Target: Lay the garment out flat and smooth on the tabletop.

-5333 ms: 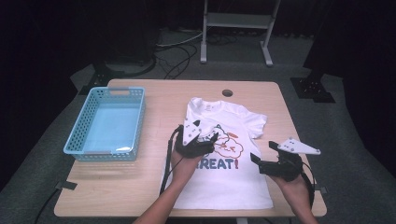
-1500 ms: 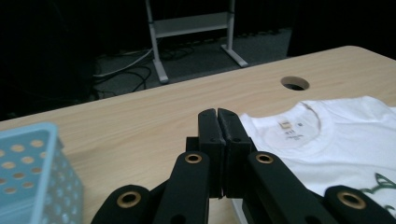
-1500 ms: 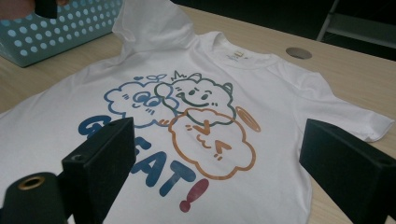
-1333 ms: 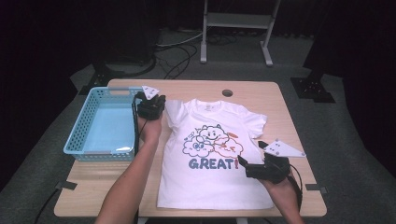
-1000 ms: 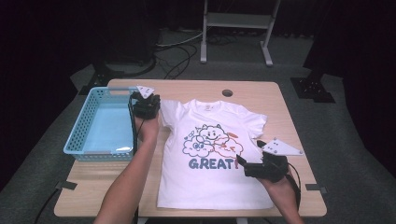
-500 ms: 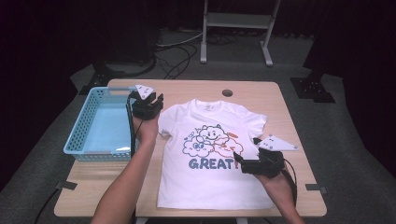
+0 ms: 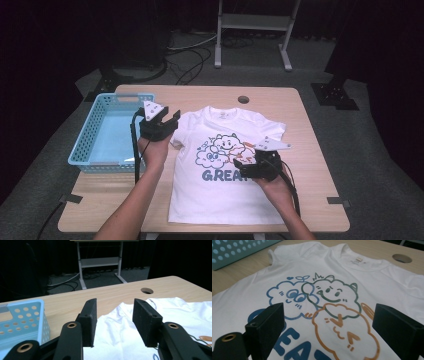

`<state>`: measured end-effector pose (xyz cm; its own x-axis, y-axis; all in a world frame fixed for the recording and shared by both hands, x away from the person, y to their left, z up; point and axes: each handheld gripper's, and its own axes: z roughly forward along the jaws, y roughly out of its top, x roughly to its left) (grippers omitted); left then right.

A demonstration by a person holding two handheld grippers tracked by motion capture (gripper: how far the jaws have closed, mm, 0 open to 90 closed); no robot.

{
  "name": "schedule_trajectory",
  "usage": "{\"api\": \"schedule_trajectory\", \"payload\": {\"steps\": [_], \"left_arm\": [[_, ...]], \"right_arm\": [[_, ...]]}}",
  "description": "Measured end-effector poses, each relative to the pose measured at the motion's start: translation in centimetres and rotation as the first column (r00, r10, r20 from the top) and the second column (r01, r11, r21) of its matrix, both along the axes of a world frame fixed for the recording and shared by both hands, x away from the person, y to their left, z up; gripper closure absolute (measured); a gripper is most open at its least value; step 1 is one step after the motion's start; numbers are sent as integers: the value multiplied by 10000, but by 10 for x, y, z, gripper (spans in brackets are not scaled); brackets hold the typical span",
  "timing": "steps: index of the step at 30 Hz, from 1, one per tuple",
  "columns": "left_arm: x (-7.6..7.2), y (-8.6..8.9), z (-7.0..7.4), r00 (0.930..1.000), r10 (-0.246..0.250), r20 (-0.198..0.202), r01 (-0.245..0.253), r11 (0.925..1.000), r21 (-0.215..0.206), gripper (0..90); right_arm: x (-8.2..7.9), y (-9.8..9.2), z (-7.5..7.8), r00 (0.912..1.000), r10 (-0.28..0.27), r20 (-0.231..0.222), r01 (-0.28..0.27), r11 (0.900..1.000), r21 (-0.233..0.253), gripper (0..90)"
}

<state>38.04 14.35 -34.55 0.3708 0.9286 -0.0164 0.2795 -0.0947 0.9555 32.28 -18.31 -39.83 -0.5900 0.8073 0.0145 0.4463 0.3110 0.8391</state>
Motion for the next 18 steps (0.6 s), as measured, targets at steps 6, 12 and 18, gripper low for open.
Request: {"api": "schedule_trajectory", "payload": {"steps": [6, 12, 18], "left_arm": [[-18, 5, -3, 9997, -217, 91, 219, 9995, -210, 484], [-33, 9, -3, 9989, -433, 153, 436, 9987, -245, 465], [-44, 11, -2, 9978, -615, 266, 622, 9978, -251, 455]], "right_arm": [[12, 28, -12, 9972, 244, -708, -272, 9989, -392, 103], [18, 53, -28, 9893, 541, -1353, -674, 9931, -958, 102], [19, 70, -43, 9822, 640, -1768, -893, 9862, -1392, 94]]}}
